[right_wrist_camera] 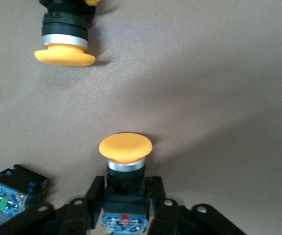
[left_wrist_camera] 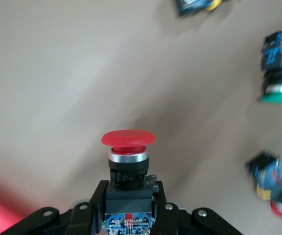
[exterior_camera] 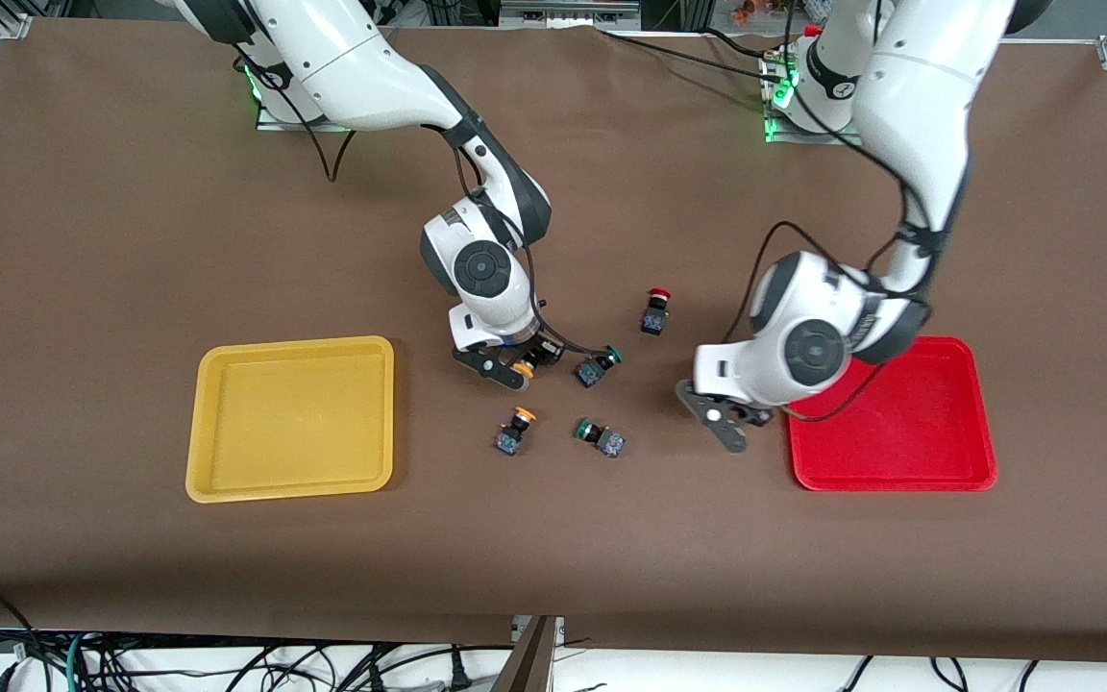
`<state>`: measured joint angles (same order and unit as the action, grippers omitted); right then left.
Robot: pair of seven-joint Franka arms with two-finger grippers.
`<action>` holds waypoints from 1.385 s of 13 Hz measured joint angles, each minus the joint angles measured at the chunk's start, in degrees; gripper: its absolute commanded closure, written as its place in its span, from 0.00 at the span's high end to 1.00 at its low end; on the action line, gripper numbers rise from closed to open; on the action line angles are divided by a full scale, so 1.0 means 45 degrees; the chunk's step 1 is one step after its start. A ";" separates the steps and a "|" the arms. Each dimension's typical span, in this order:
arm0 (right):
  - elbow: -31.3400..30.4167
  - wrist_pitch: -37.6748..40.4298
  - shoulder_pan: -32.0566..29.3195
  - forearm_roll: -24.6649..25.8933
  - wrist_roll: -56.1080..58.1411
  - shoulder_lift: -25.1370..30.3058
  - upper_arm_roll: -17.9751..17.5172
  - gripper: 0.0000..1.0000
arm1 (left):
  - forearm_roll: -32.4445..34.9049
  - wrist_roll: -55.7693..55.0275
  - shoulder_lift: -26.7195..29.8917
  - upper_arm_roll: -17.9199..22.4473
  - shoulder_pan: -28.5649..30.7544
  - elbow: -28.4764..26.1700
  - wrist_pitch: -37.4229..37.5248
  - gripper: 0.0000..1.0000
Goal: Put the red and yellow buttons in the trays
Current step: 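Drop the buttons into the red and yellow trays with both grippers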
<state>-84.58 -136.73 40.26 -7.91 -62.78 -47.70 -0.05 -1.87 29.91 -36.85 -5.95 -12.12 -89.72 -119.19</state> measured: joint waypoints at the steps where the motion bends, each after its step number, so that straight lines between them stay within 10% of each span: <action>1: 0.0050 -0.0003 -0.0003 0.0002 0.0022 0.0009 0.0018 0.07 | 0.0001 0.0554 0.0354 0.0017 0.0624 0.0005 0.0612 0.14; 9: 0.0453 0.4503 -0.2608 0.0006 0.5530 0.2397 0.0425 0.07 | 0.0001 0.5657 -0.0536 0.0019 0.4437 -0.0271 0.1136 0.27; 11: 0.0395 0.5376 -0.3893 0.0019 0.8337 0.2543 0.0671 0.07 | 0.0000 0.5659 -0.0861 -0.0140 0.4329 -0.0301 0.0996 0.88; 12: 0.0275 0.5521 -0.4477 0.0021 0.9747 0.2500 0.0892 0.07 | 0.0000 0.5658 -0.0922 -0.0184 0.4275 -0.0302 0.0972 1.00; 18: -0.0174 0.5654 -0.7132 0.0034 1.4626 0.1666 0.1403 0.07 | -0.0004 0.3610 0.0135 -0.1452 0.4202 -0.0010 0.1925 1.00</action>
<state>-85.36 -111.29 8.17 -7.76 3.04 -40.21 6.26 -1.89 46.16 -36.24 -12.48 6.79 -89.77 -110.53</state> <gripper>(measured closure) 0.581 0.000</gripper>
